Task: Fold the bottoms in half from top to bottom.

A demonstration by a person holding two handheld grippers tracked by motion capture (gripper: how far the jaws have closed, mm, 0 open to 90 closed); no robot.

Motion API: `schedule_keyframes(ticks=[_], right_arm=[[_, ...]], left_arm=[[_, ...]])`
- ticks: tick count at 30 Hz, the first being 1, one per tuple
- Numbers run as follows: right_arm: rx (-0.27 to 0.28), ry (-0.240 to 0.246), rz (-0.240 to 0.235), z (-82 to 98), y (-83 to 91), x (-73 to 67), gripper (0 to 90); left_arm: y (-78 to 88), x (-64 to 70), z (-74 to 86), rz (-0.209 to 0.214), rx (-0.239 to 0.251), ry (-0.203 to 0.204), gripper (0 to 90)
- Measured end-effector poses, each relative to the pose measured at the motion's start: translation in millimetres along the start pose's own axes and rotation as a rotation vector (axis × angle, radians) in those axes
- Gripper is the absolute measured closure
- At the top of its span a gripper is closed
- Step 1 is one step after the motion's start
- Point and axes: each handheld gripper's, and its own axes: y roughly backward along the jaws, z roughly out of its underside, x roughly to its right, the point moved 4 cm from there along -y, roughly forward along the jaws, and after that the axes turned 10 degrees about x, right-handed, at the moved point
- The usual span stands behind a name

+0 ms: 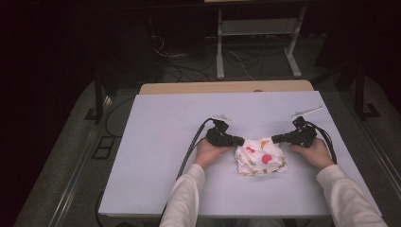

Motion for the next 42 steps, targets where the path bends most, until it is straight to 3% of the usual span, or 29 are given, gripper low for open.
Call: schedule_keyframes(ticks=[4, 12, 22, 24, 30, 37, 42], right_arm=[[0.006, -0.012, 0.017, -1.6, 2.7, 0.2, 87.6], [0.023, -0.019, 0.043, -8.3, -1.6, -5.6, 87.7], [0.058, -0.028, 0.021, -17.6, -15.5, -16.5, 87.7], [0.063, -0.033, 0.014, -19.2, -19.2, -18.8, 87.7], [0.055, -0.006, 0.016, -28.3, -30.6, -27.9, 87.7], [0.054, 0.000, 0.020, -33.0, -36.7, -32.8, 87.7], [0.065, -0.009, 0.026, -36.3, -39.0, -34.2, 87.7]], left_arm=[[2.8, -1.7, -0.9, -0.009, 0.000, 0.016, 81.8], [12.7, -4.3, -5.2, -0.049, -0.010, 0.006, 81.9], [37.8, -4.8, -18.3, -0.124, -0.048, -0.033, 81.8], [43.2, -6.7, -21.0, -0.134, -0.051, -0.013, 81.5], [52.7, -14.3, -25.2, -0.170, -0.062, -0.005, 81.6], [58.2, -23.1, -28.6, -0.183, -0.059, 0.007, 81.5], [59.1, -28.3, -26.6, -0.175, -0.056, 0.048, 81.3]])
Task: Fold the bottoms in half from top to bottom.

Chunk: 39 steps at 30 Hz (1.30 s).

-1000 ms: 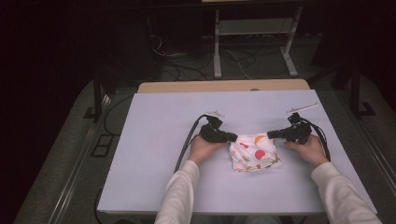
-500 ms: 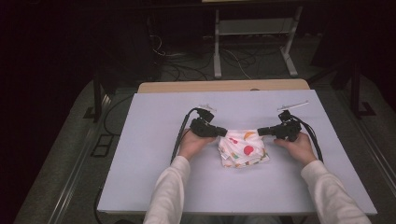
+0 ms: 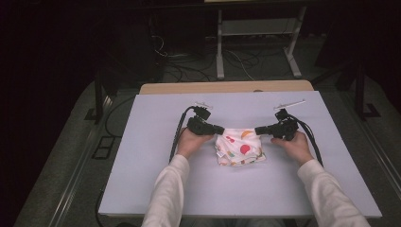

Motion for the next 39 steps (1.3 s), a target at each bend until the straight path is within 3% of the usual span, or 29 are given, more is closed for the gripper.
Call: schedule_keyframes(ticks=[10, 26, 33, 39], right_arm=[[0.015, 0.011, 0.027, -4.7, -8.1, -3.1, 87.7], [0.033, -0.007, 0.084, -18.1, -19.3, -7.5, 87.7], [0.039, 0.026, 0.121, -25.5, -25.5, -8.8, 87.7], [0.071, 0.016, 0.116, -28.6, -27.9, -4.7, 87.7]], left_arm=[[3.4, -7.6, -3.2, -0.042, 0.022, -0.034, 81.3], [4.1, -27.3, -9.4, -0.072, 0.081, -0.042, 81.3], [1.4, -33.7, -14.5, -0.096, 0.083, -0.058, 81.4], [-0.8, -39.4, -16.0, -0.105, 0.102, -0.058, 81.3]])
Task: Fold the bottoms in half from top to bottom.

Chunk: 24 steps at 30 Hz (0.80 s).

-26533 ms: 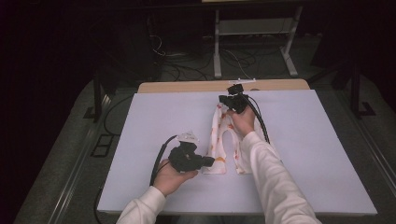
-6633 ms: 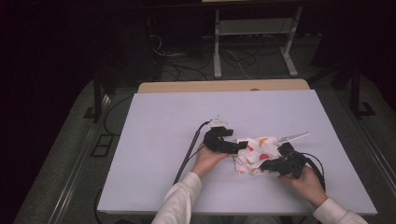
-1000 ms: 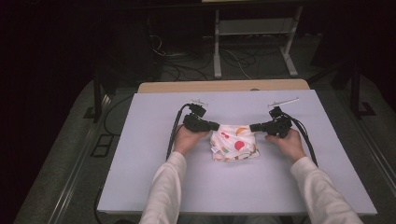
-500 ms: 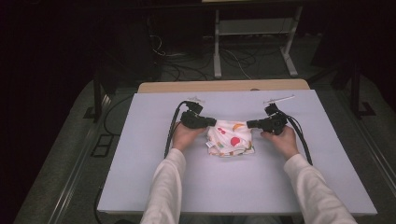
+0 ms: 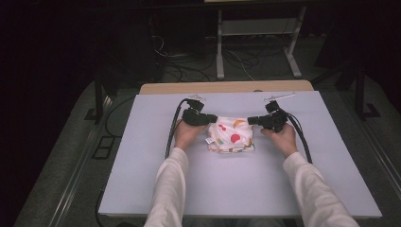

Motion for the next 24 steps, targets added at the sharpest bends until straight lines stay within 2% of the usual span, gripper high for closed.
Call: schedule_keyframes(ticks=[5, 6, 7, 8, 10, 13, 16, 18, 21, 24], right_arm=[[0.025, -0.025, -0.018, 0.0, -5.0, 3.2, 87.3], [0.026, -0.033, -0.016, 0.9, -5.8, 4.3, 86.2], [0.031, -0.042, -0.017, 2.0, -6.4, 5.5, 83.1], [0.035, -0.046, -0.017, 3.0, -6.9, 6.2, 75.4], [0.032, -0.037, -0.002, 4.7, -7.6, 7.5, 61.4], [0.041, -0.049, 0.000, 5.7, -8.3, 8.5, 45.2], [0.041, -0.041, 0.011, 6.3, -8.7, 9.2, 34.6], [0.041, -0.036, 0.014, 6.6, -8.2, 9.2, 25.0], [0.050, -0.031, 0.015, 6.0, -5.5, 8.8, 14.7], [0.049, -0.033, 0.010, 5.6, -1.5, 7.9, 13.4]], left_arm=[[-2.8, -2.0, 2.7, -0.010, 0.005, 0.020, 78.1], [-3.1, -2.5, 2.5, -0.017, 0.013, 0.024, 71.4], [-3.3, -2.9, 2.4, -0.024, 0.016, 0.025, 63.5], [-3.6, -3.1, 2.6, -0.030, 0.014, 0.021, 57.0], [-4.2, -3.0, 2.7, -0.063, 0.006, 0.014, 47.7], [-4.7, -1.9, 2.2, -0.079, 0.004, 0.022, 34.1], [-3.6, -0.8, 1.5, -0.062, 0.007, 0.039, 24.9], [-2.7, -0.7, 0.5, -0.072, 0.016, 0.035, 18.0], [1.5, 0.3, -2.5, -0.072, 0.052, 0.035, 12.2], [4.6, 1.1, -3.3, -0.072, 0.057, 0.027, 4.1]])
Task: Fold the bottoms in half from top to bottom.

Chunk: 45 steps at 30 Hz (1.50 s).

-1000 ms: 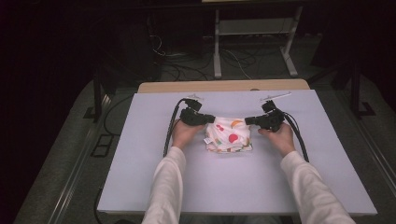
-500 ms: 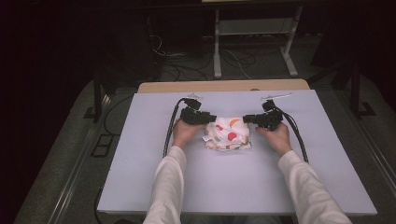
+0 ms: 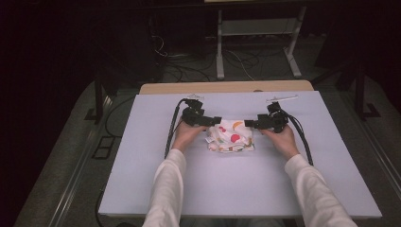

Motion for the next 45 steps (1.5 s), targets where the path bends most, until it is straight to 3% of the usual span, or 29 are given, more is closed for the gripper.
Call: schedule_keyframes(ticks=[4, 19, 25, 34, 45], right_arm=[[-0.023, 0.011, 0.016, 0.9, 5.4, -2.6, 0.0], [0.007, 0.057, -0.002, 4.8, 35.2, -11.6, 0.0], [0.018, 0.066, -0.001, 10.2, 45.6, -13.0, 0.0], [0.034, 0.064, -0.007, 20.9, 59.5, -16.5, 0.0], [0.067, 0.086, -0.020, 24.2, 77.5, -26.8, 0.0]], left_arm=[[3.6, -1.8, 3.9, -0.013, -0.002, -0.006, 0.0], [25.7, 1.7, 10.2, -0.012, 0.028, -0.030, 0.0], [42.6, 5.3, 9.9, 0.006, 0.060, -0.044, 0.0], [68.4, 10.2, 15.6, -0.013, 0.072, -0.089, 0.0], [93.1, 18.3, 23.1, -0.005, 0.088, -0.104, 0.0]])
